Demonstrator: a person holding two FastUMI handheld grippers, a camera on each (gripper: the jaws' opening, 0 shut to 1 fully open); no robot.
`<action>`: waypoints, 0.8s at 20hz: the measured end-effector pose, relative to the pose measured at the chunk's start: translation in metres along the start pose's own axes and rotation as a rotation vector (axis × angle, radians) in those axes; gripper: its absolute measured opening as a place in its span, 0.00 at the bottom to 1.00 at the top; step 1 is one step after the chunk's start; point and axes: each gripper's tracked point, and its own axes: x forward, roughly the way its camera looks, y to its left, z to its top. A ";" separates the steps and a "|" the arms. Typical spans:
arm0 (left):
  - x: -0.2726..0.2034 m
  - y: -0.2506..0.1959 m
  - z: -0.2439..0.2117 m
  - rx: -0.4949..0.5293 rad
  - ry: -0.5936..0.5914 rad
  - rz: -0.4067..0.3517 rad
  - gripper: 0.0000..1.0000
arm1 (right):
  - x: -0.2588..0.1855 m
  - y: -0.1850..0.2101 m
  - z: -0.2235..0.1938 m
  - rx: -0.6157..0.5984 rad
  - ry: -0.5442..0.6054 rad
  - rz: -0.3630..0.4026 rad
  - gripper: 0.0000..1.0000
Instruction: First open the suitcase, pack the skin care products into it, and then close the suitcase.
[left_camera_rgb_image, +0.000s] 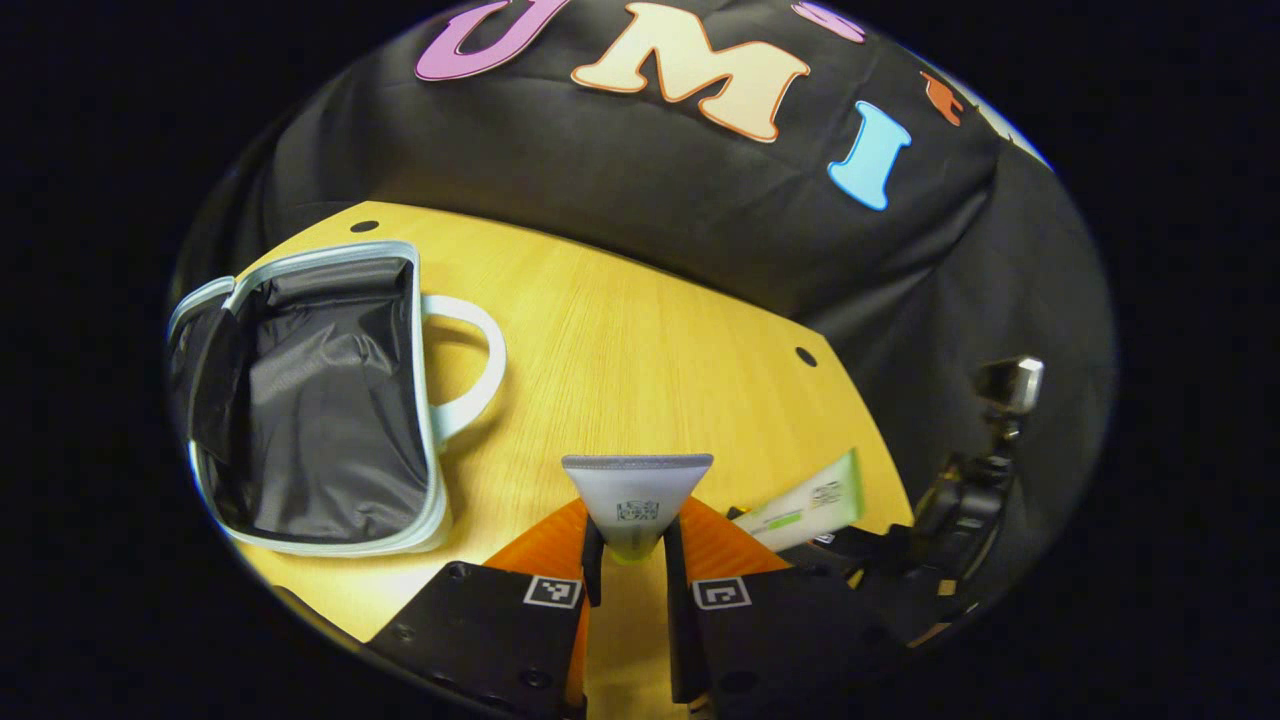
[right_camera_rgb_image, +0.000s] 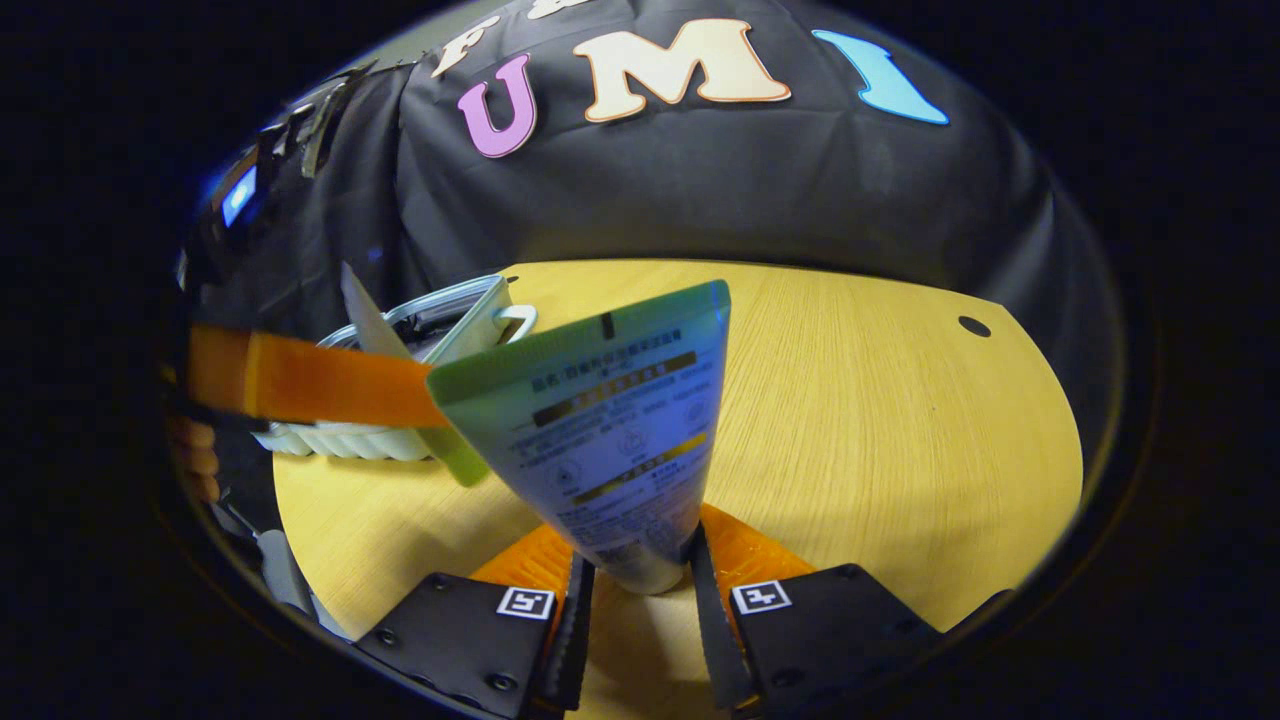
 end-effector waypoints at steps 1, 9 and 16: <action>-0.014 0.007 0.009 0.006 0.012 0.000 0.26 | -0.002 -0.001 -0.002 0.012 0.016 -0.015 0.47; -0.087 0.118 0.049 -0.025 0.194 0.072 0.26 | -0.036 0.019 0.018 0.106 0.055 -0.091 0.49; -0.065 0.211 -0.016 -0.151 0.542 0.159 0.27 | -0.060 0.070 0.060 0.084 0.032 -0.127 0.46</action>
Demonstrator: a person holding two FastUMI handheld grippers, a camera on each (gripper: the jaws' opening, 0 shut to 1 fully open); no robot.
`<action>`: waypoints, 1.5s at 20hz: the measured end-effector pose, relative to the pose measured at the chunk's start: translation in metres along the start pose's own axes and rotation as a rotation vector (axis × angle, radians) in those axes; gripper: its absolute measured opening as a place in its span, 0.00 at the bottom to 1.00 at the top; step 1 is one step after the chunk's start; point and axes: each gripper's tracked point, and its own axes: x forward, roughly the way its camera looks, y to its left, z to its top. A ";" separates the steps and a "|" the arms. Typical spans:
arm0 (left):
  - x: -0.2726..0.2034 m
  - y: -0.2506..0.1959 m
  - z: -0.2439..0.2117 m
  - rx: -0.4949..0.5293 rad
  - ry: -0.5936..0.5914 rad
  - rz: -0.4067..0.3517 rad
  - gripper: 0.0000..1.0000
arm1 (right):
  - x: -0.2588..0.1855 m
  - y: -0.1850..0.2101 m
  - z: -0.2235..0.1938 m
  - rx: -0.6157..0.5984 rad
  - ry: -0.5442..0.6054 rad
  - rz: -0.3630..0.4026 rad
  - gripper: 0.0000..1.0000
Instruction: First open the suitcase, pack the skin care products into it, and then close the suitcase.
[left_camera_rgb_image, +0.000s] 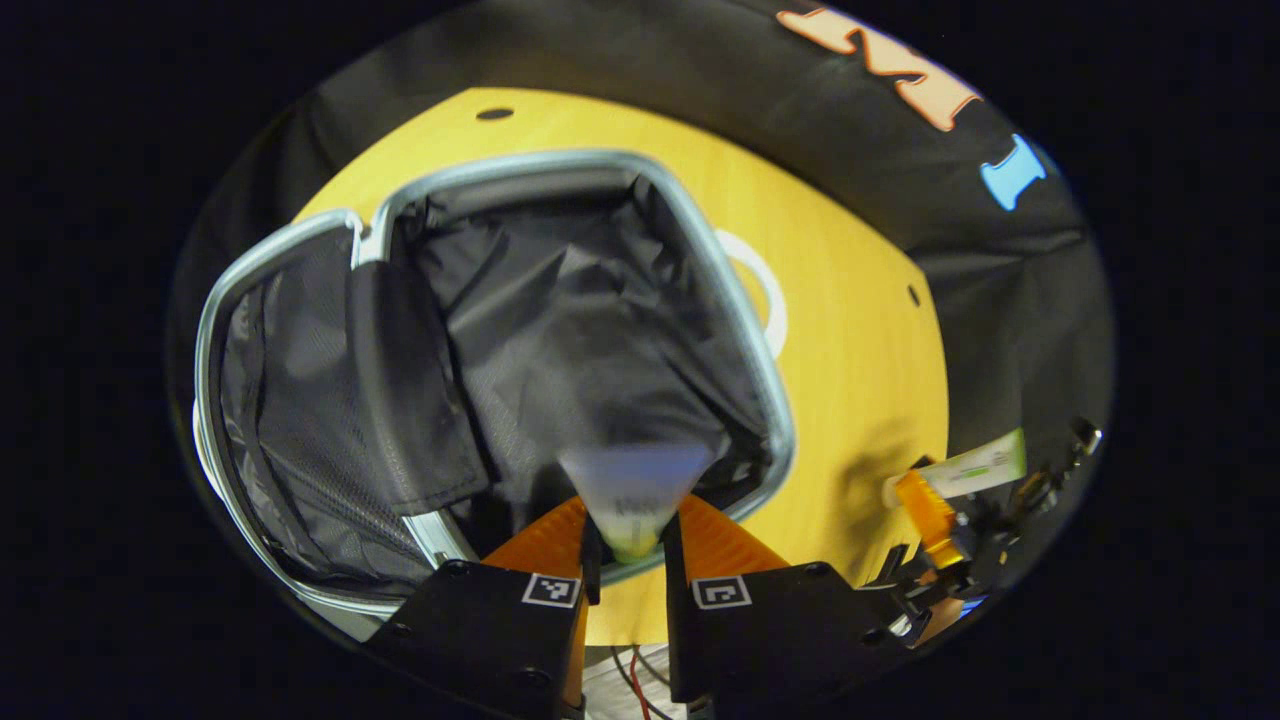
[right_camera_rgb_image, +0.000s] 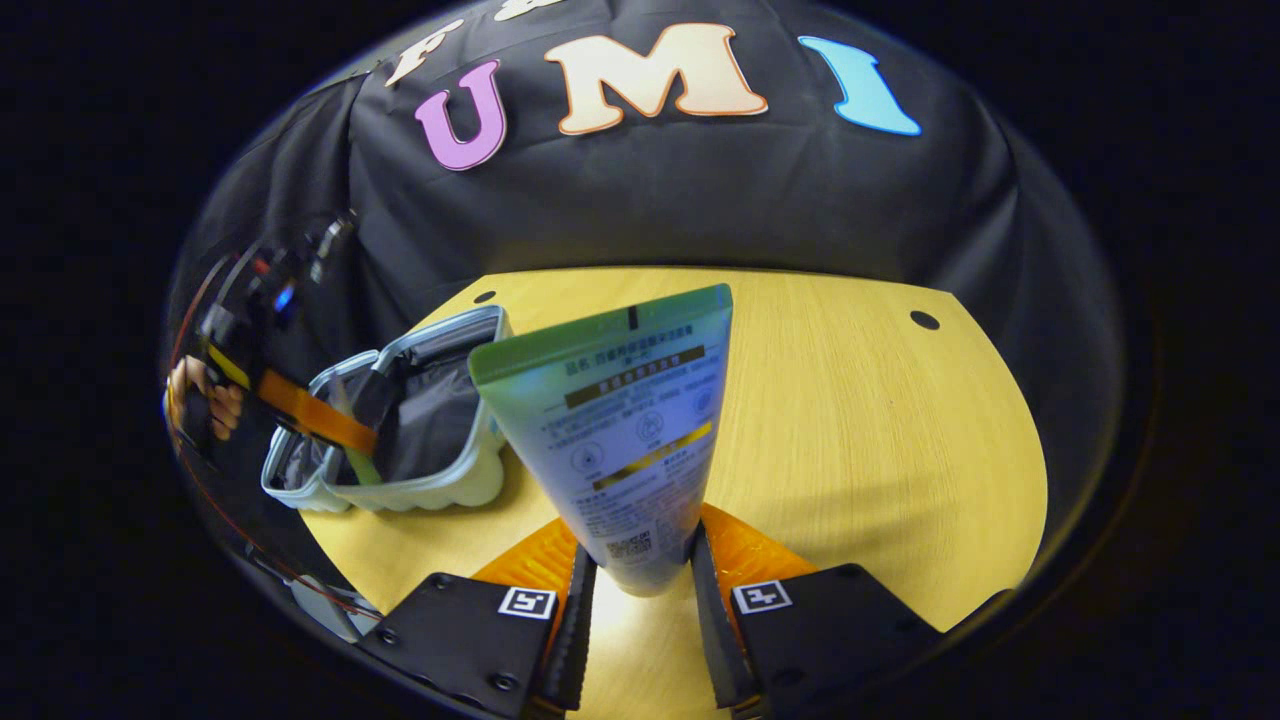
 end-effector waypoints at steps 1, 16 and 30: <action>0.005 0.004 0.000 -0.002 0.022 -0.002 0.23 | -0.003 0.009 0.008 -0.008 -0.007 -0.001 0.46; -0.075 0.042 0.019 0.029 -0.150 -0.107 0.77 | 0.058 0.184 0.055 -0.109 0.063 0.194 0.46; -0.194 0.216 0.006 -0.245 -0.366 0.097 0.96 | 0.133 0.197 -0.024 -0.089 0.335 0.159 0.46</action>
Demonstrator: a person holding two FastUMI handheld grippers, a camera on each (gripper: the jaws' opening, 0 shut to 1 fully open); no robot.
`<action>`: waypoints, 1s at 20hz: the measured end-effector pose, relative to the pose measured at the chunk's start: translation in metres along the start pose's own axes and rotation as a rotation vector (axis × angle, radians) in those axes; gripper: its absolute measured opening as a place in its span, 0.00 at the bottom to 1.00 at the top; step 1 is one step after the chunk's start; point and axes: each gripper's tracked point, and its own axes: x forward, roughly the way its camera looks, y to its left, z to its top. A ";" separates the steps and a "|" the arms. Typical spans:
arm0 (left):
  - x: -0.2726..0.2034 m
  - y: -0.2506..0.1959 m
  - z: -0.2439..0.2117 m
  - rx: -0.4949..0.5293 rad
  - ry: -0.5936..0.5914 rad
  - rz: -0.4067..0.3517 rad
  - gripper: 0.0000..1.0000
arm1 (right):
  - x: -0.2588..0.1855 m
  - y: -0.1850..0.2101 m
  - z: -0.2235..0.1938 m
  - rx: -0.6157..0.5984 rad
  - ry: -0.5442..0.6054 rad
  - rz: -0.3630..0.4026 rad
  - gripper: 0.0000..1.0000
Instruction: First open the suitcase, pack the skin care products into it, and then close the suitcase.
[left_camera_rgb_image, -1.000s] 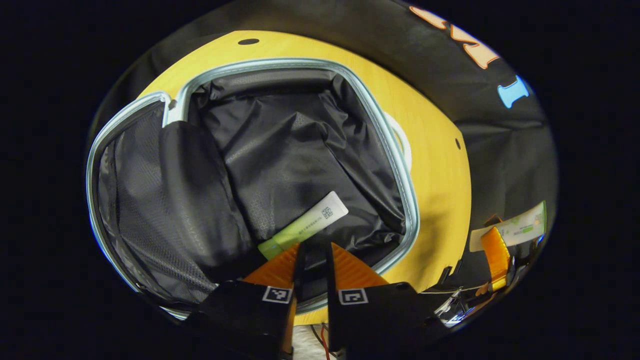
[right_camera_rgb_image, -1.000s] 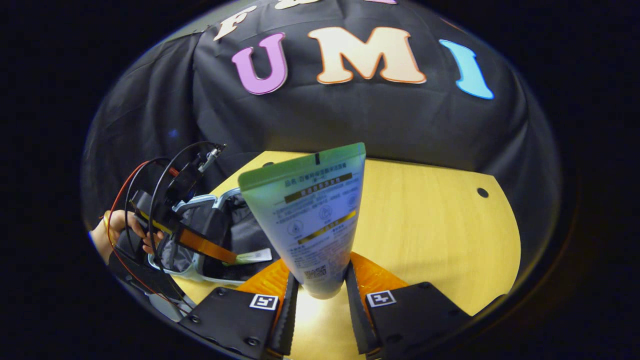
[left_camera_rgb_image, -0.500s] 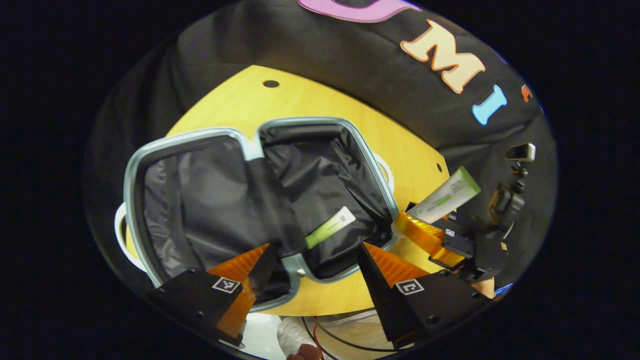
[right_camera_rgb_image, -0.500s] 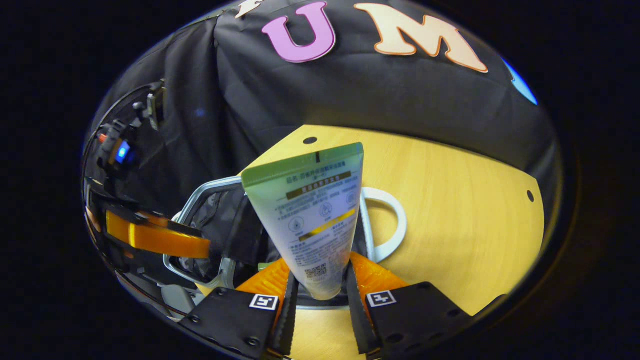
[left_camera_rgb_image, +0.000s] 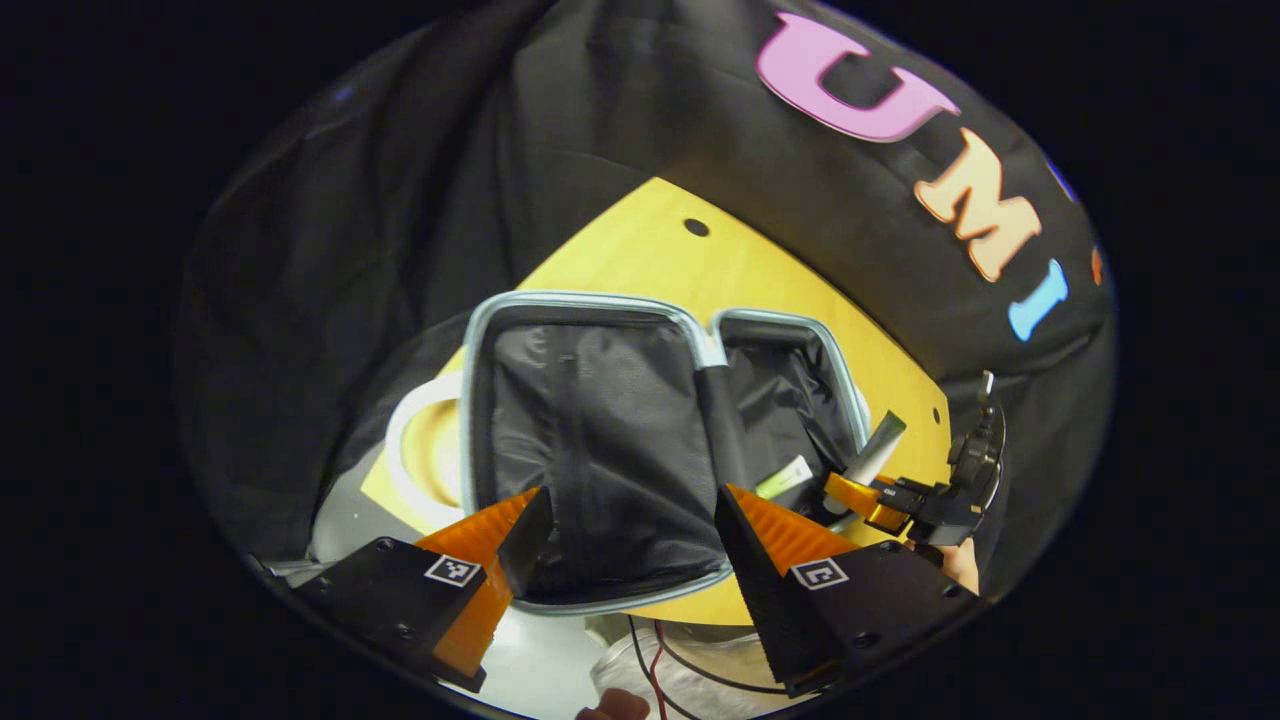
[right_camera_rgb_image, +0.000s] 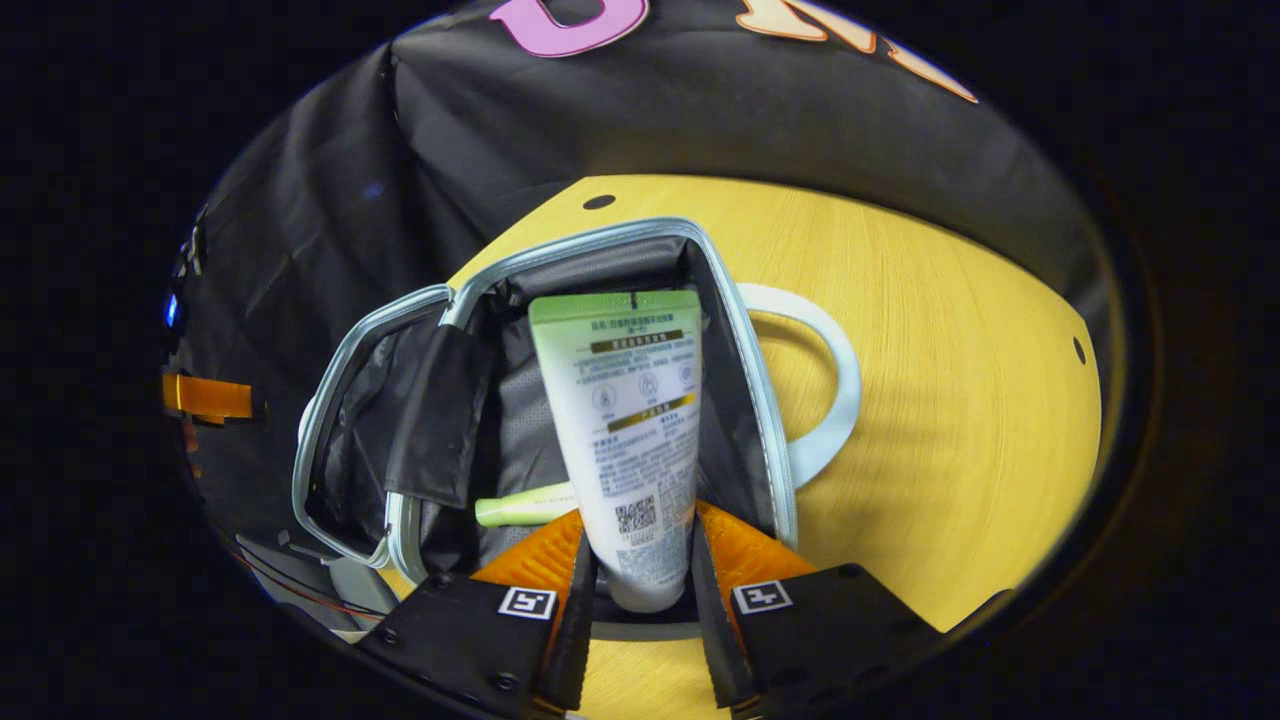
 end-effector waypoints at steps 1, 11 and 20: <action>-0.002 0.015 0.000 -0.021 -0.007 0.023 0.96 | 0.002 0.000 -0.001 0.001 0.002 -0.003 0.49; 0.006 0.130 0.012 -0.244 -0.077 0.169 0.96 | -0.024 0.015 0.015 0.081 -0.145 0.098 0.99; 0.078 0.141 0.001 -0.461 -0.079 -0.011 0.91 | -0.137 -0.071 0.039 0.380 -0.408 0.059 0.98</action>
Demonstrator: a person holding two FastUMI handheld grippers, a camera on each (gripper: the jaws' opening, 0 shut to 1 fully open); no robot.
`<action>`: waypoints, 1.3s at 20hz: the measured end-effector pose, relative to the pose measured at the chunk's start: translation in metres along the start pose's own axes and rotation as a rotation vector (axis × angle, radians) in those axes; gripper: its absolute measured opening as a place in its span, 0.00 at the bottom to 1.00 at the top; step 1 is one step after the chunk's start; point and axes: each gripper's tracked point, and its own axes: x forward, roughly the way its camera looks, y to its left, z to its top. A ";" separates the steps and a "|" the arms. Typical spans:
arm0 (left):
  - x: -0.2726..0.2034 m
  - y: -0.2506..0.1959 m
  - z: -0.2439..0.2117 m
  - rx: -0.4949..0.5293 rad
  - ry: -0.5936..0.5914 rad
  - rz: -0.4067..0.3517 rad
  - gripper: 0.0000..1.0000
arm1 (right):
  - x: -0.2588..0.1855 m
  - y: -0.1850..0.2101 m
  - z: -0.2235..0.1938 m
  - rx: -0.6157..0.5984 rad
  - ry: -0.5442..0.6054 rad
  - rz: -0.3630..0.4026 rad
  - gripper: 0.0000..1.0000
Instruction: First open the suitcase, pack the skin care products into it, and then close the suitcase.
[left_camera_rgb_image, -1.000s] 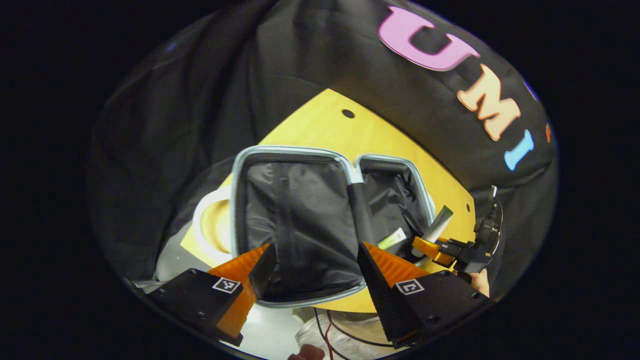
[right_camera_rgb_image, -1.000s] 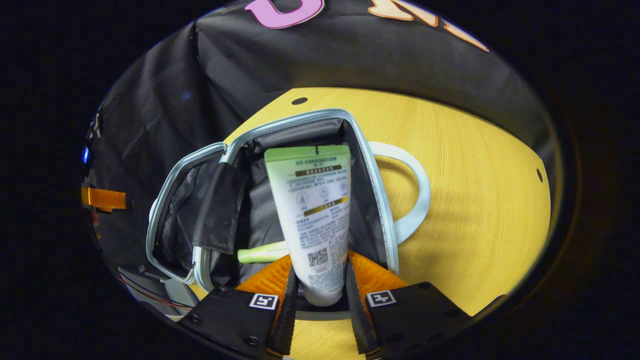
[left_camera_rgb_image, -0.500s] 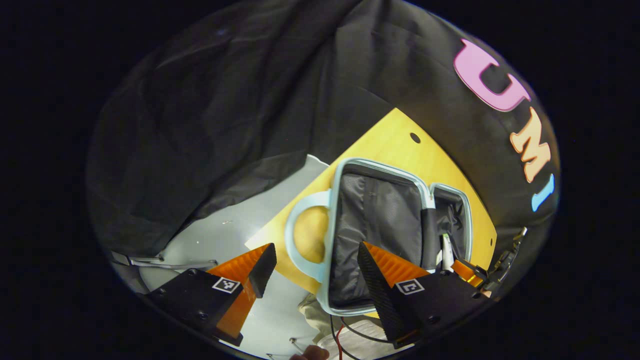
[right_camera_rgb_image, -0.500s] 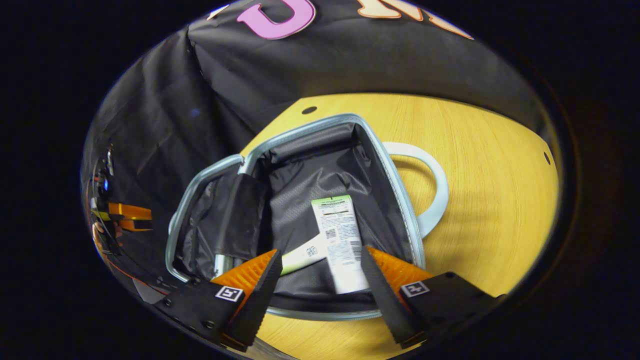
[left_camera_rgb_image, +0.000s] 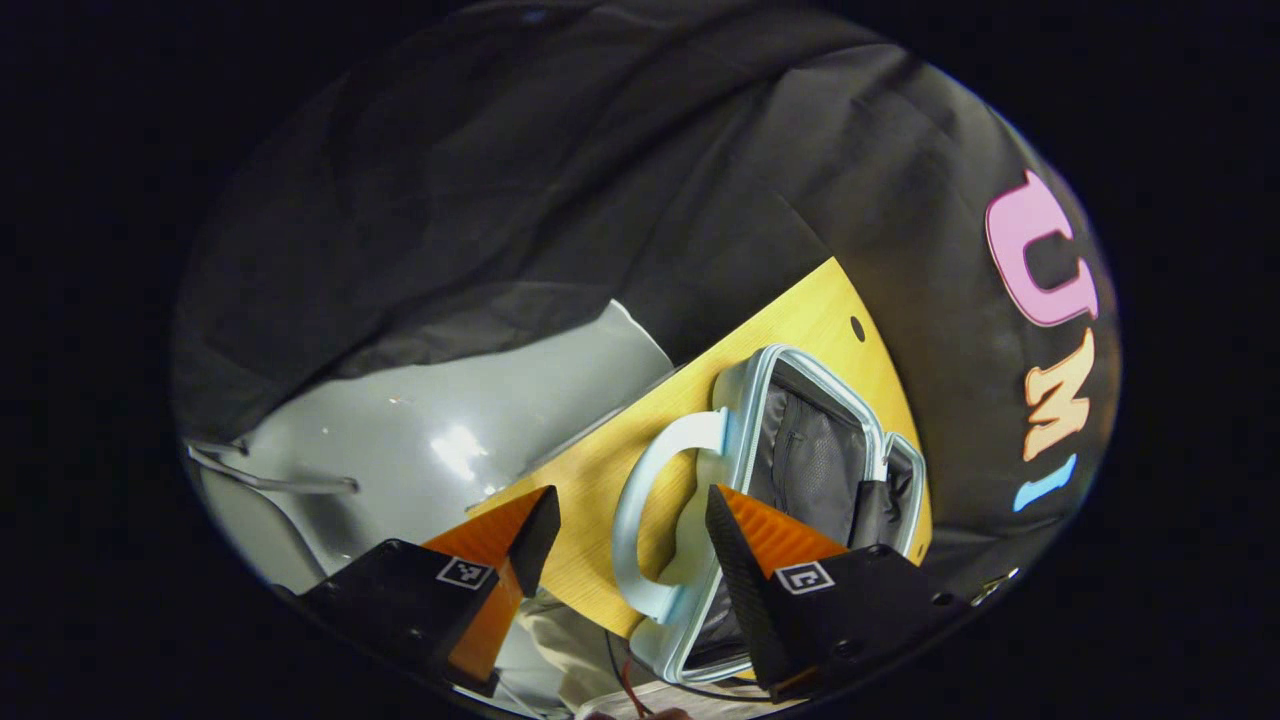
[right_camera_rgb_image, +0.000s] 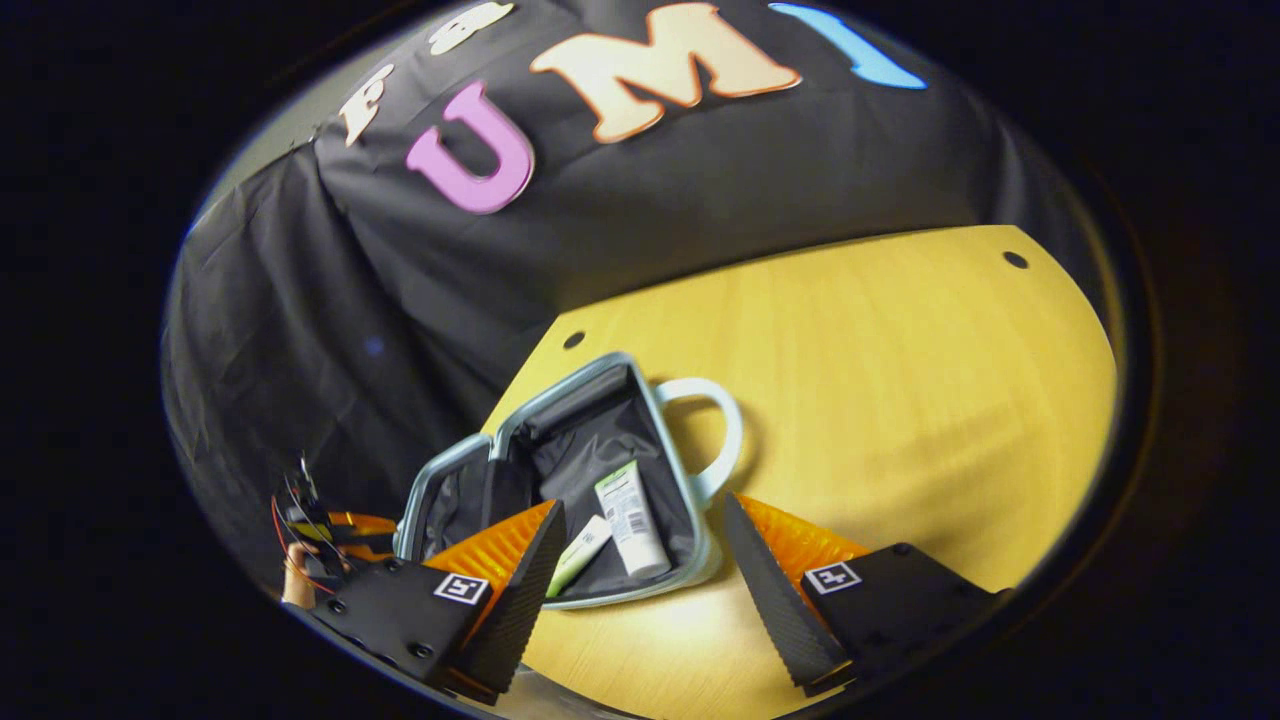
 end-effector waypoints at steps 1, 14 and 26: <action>0.004 0.000 -0.001 -0.017 0.010 -0.015 0.75 | -0.009 -0.016 0.011 0.018 -0.039 -0.032 0.98; 0.016 0.011 -0.018 -0.017 0.142 0.104 0.10 | -0.080 -0.106 0.031 0.170 -0.172 -0.204 0.98; -0.049 -0.049 0.000 0.079 0.057 0.075 0.08 | -0.083 -0.113 0.009 0.100 -0.118 -0.187 0.98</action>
